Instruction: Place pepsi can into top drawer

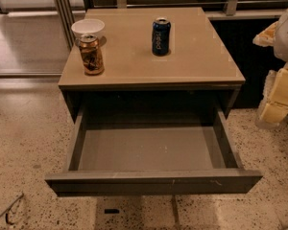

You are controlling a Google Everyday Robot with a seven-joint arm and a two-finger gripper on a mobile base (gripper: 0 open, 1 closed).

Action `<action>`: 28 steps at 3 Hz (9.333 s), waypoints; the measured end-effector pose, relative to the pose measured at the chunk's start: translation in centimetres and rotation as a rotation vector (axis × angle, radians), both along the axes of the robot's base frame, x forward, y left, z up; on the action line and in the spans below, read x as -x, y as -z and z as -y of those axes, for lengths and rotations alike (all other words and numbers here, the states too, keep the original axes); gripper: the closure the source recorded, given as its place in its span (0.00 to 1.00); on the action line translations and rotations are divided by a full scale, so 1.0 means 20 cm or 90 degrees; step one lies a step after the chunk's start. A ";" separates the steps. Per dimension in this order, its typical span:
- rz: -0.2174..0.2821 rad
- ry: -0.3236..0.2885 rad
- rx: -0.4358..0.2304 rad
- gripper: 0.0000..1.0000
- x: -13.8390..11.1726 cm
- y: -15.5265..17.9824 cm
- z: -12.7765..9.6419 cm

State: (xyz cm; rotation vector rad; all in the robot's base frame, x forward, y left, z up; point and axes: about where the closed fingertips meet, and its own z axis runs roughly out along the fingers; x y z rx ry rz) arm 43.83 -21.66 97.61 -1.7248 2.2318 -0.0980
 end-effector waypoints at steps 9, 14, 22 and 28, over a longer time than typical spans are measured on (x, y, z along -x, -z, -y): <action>0.294 0.151 -0.360 0.00 -1.49 0.32 -0.30; 0.328 0.211 -0.493 0.00 -2.02 0.42 -0.48; 0.149 0.165 -0.457 0.42 -2.08 0.54 -0.72; 0.009 -0.039 -0.509 1.00 -1.50 0.27 -0.68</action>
Offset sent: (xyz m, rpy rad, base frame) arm 0.1083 0.0084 -0.0085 0.1613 -0.1170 0.0029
